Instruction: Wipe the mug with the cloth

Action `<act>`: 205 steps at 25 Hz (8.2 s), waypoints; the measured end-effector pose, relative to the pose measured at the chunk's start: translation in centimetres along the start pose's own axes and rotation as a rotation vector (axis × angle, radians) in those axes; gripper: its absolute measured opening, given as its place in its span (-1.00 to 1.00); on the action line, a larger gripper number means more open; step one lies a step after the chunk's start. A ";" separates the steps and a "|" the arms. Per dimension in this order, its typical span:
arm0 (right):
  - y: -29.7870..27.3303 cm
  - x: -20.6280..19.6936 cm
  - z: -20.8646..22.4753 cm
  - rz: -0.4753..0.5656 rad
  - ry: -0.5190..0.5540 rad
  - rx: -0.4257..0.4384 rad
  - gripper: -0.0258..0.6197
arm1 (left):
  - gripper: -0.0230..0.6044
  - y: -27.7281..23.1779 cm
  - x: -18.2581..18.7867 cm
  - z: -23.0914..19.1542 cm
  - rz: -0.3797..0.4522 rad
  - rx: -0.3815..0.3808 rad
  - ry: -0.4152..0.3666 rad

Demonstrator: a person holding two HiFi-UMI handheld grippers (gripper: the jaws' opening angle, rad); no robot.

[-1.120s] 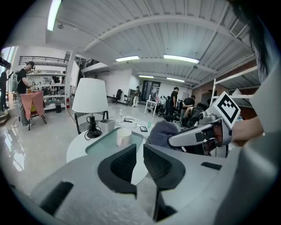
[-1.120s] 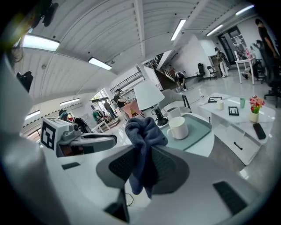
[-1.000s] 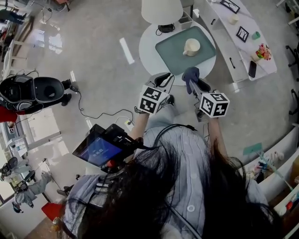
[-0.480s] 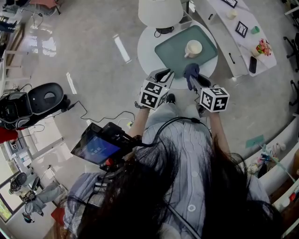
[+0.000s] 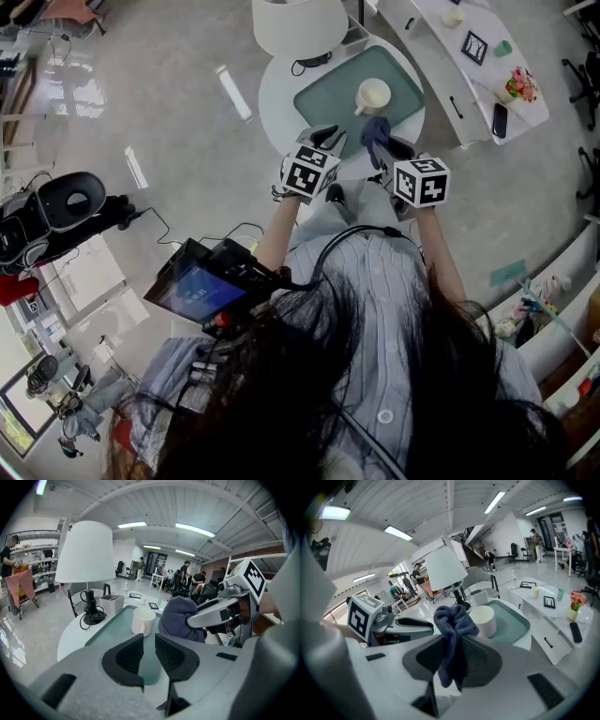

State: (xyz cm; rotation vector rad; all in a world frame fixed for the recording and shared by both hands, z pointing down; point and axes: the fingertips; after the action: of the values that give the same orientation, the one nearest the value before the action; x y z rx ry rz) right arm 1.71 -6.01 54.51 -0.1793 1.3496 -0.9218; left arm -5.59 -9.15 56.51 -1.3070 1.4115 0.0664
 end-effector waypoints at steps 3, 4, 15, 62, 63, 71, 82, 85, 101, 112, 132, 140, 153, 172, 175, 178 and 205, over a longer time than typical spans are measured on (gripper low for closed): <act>-0.8 0.2 0.6 -0.021 0.039 0.026 -0.59 | -0.72 -1.6 -0.2 -0.9 -0.036 0.023 -0.012; -1.1 0.2 0.9 -0.029 0.053 0.036 -0.59 | -0.72 -2.2 -0.2 -1.1 -0.048 0.029 -0.018; -4.4 -2.0 3.7 -0.173 0.226 0.129 -0.59 | -0.72 -7.7 -1.4 -2.2 -0.147 0.065 -0.017; -6.5 -3.1 9.2 -0.298 0.225 0.201 -0.59 | -0.74 -11.9 -1.7 -4.1 -0.355 0.018 -0.369; -6.5 -3.1 9.4 -0.298 0.224 0.196 -0.59 | -0.74 -11.8 -1.7 -4.2 -0.360 0.010 -0.375; -6.1 -2.9 10.3 -0.295 0.209 0.167 -0.59 | -0.74 -10.9 -1.4 -5.9 -0.374 0.006 -0.404; -6.5 -3.3 10.6 -0.299 0.196 0.167 -0.59 | -0.72 -11.5 -0.1 -5.2 -0.223 0.193 -0.185; -6.6 -3.2 10.5 -0.299 0.194 0.166 -0.59 | -0.72 -11.7 0.1 -5.6 -0.246 0.230 -0.219; -6.5 -2.3 13.3 -0.301 0.199 0.138 -0.59 | -0.73 -12.1 -0.4 -6.3 -0.455 -0.012 -0.636; -6.7 -0.8 14.6 -0.281 0.194 0.109 -0.59 | -0.73 -12.4 0.3 -6.6 -0.485 -0.009 -0.772; -7.6 -0.1 15.2 -0.262 0.187 0.113 -0.59 | -0.47 -9.7 2.8 -1.4 -0.055 0.009 0.965; -7.9 0.1 14.7 -0.265 0.192 0.128 -0.59 | -0.49 -10.7 1.2 -2.3 -0.157 0.099 0.973; -8.4 0.8 14.7 -0.253 0.205 0.145 -0.59 | -0.65 -9.9 1.6 -3.5 -0.293 0.079 0.803; -9.1 0.6 13.6 -0.261 0.222 0.172 -0.59 | -0.65 -10.5 2.7 -5.3 -0.584 -0.028 0.316; -9.3 0.9 13.5 -0.261 0.233 0.177 -0.59 | -0.65 -10.5 2.9 -5.4 -0.649 -0.057 0.168; -9.5 1.1 13.3 -0.261 0.242 0.181 -0.59 | -0.65 -10.7 3.3 -5.4 -0.677 -0.052 0.040; -9.8 0.7 13.9 -0.255 0.232 0.196 -0.59 | -0.57 -10.8 2.3 -5.0 -0.429 0.088 0.325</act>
State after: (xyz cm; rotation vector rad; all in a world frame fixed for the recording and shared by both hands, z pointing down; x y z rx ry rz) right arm 9.43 -18.18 63.56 -0.0966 1.4606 -1.3157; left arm -0.64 -18.02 63.10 -1.5680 1.3497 -0.5100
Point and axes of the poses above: the fingertips, and each gripper's own axes: y backward along the fingers, z to its right, x out of its top, and after that the axes turned 10 degrees about y, right-handed
